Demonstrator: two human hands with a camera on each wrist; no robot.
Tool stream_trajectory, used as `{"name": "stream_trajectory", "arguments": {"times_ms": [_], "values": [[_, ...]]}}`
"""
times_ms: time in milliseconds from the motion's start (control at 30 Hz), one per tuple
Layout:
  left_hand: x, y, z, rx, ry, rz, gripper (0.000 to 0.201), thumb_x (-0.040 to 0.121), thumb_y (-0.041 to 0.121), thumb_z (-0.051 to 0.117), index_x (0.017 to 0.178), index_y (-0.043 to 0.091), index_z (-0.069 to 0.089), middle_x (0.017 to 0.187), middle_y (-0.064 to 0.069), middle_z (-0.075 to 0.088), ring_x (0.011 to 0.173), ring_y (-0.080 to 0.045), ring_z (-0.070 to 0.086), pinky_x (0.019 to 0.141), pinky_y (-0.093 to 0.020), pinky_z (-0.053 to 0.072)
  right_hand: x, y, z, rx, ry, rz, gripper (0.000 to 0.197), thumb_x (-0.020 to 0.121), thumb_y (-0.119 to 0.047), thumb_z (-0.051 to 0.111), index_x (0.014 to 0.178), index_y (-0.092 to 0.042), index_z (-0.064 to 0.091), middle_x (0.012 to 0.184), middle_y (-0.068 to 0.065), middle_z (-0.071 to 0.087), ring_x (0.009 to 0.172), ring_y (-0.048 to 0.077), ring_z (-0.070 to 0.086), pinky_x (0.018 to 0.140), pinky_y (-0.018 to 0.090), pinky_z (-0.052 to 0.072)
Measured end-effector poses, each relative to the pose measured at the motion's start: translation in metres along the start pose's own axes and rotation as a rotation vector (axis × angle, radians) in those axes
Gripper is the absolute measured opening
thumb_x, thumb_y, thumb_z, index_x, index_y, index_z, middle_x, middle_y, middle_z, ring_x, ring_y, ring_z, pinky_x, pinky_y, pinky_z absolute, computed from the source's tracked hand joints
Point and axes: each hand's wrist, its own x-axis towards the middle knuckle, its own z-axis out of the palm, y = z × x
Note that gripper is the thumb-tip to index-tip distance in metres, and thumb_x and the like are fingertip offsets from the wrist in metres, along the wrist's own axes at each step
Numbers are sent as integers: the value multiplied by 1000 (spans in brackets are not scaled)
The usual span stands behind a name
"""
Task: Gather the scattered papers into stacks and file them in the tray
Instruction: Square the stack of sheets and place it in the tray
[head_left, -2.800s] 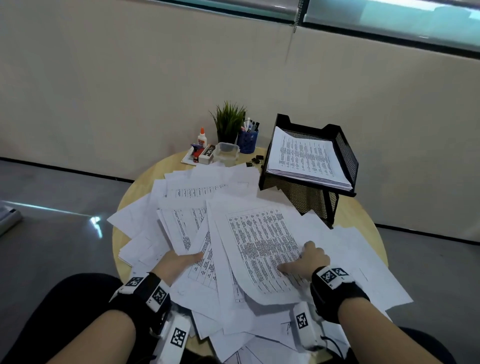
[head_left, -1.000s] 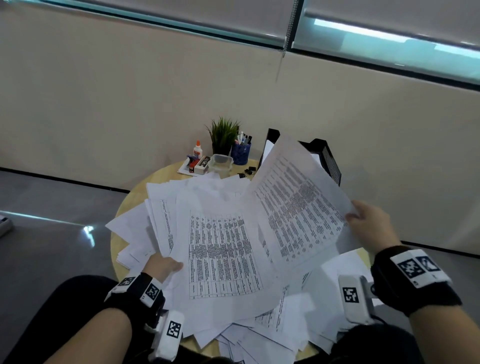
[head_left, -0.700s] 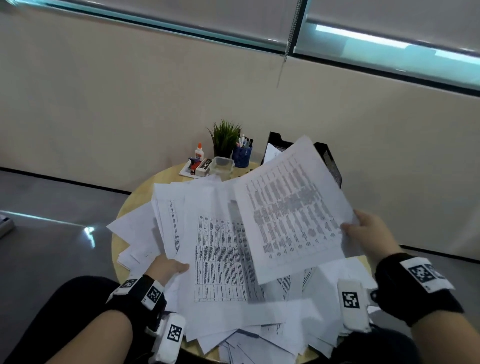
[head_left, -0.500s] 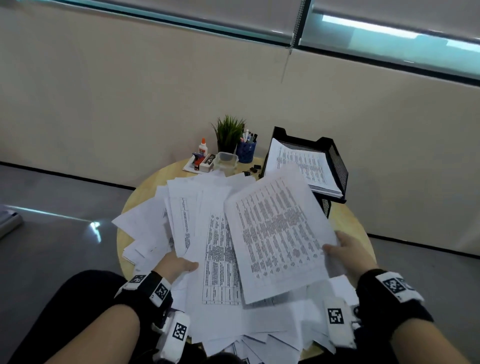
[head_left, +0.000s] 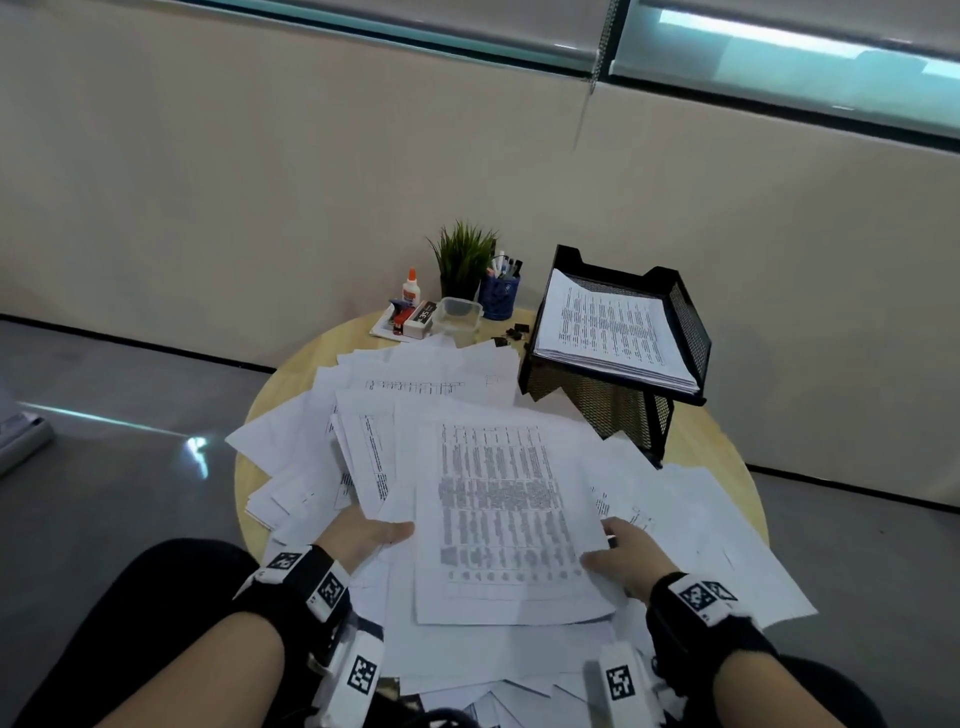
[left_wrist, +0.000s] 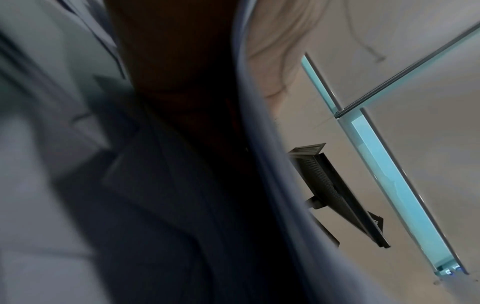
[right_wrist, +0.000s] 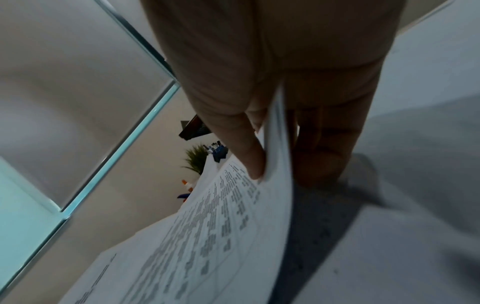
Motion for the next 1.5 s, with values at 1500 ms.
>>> {"name": "stream_trajectory", "arguments": {"times_ms": [1500], "values": [[1, 43, -32, 180, 388, 24, 33, 84, 1, 63, 114, -11, 56, 118, -27, 61, 110, -40, 58, 96, -47, 47, -11, 19, -19, 113, 283, 49, 21, 86, 11, 40, 101, 5, 53, 101, 21, 61, 85, 29, 53, 68, 26, 40]]}}
